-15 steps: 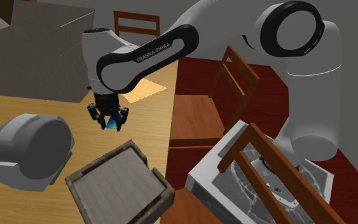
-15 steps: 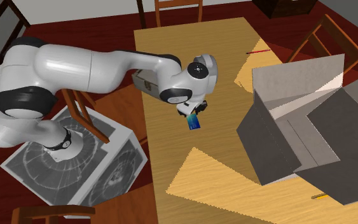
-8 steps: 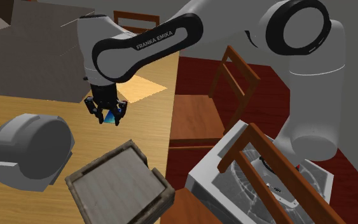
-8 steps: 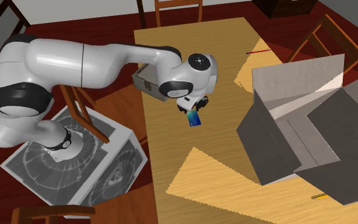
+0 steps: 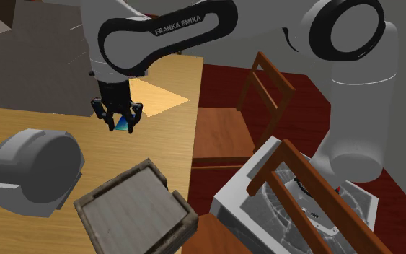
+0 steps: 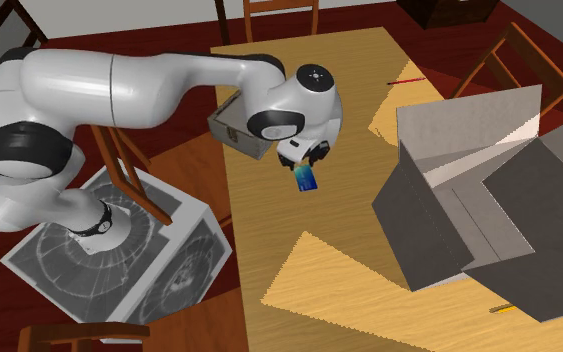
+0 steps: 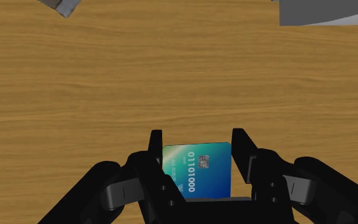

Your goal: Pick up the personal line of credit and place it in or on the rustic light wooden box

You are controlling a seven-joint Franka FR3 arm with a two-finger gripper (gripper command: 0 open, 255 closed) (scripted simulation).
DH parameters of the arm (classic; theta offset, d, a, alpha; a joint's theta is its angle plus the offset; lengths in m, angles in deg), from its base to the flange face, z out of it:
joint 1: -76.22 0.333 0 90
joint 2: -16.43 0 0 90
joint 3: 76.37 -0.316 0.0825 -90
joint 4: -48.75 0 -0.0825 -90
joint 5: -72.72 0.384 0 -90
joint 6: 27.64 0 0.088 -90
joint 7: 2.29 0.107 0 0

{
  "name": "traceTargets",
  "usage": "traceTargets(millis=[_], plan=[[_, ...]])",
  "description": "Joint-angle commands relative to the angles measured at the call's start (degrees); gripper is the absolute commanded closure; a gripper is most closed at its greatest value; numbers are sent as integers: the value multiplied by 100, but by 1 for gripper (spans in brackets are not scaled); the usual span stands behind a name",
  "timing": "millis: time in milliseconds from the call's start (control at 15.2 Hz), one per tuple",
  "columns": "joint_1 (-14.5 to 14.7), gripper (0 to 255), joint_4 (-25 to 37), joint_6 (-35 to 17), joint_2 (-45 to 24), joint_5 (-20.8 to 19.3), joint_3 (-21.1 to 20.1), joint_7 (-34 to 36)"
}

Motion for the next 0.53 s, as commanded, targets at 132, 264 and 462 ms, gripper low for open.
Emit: traceTargets(millis=[132, 264, 462], plan=[[3, 255, 232, 281, 55, 27, -18, 0], [7, 255, 349, 422, 82, 40, -27, 5], [18, 255, 539, 638, 112, 54, -39, 14]])
